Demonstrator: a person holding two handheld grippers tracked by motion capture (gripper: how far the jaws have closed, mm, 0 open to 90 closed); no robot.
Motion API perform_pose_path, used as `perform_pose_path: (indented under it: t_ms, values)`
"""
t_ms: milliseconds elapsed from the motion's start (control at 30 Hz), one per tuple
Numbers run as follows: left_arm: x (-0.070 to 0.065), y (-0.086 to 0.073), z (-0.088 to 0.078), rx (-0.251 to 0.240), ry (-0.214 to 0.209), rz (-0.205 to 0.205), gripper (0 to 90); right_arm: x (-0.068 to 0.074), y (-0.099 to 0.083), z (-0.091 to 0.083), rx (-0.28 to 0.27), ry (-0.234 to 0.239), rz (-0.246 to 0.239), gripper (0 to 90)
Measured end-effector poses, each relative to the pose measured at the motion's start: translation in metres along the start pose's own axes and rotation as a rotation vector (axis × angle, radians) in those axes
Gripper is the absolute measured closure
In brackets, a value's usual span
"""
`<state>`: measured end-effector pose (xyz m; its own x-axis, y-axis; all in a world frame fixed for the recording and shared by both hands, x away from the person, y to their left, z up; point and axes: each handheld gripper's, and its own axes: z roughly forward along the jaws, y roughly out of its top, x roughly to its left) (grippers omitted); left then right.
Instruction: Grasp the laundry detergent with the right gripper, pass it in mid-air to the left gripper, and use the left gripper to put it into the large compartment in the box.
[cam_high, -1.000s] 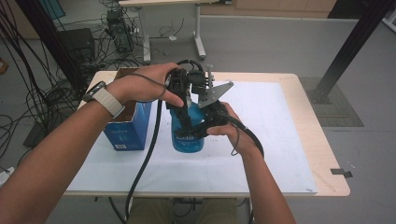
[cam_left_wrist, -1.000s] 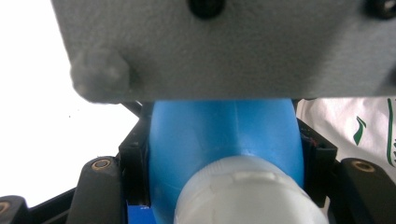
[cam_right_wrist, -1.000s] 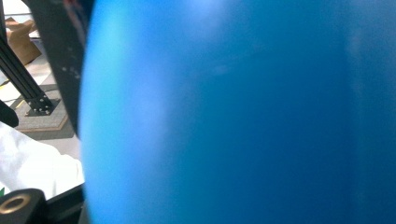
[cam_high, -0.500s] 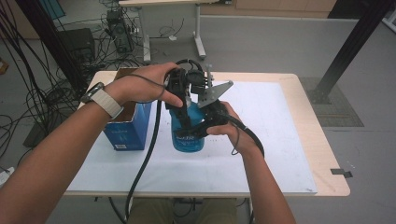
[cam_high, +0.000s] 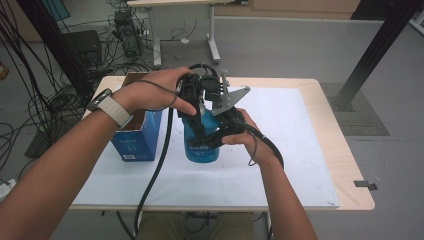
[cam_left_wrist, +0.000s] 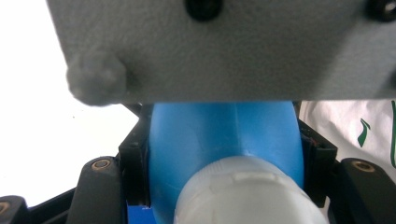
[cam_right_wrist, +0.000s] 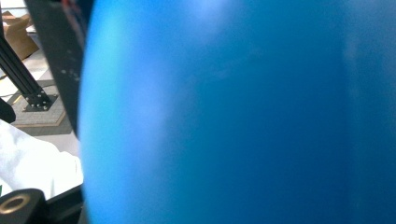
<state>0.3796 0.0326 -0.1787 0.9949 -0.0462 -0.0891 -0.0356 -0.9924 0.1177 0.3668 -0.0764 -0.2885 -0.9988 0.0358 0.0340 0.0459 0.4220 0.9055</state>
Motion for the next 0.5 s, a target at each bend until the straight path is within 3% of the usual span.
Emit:
perform_pose_path:
  t_ms: [500]
  values:
    - [0.0001, -0.0019, -0.0002, -0.008, 0.001, -0.003, 37.8, -0.0007, 0.0002, 0.001, -0.002, 0.002, -0.006, 43.4]
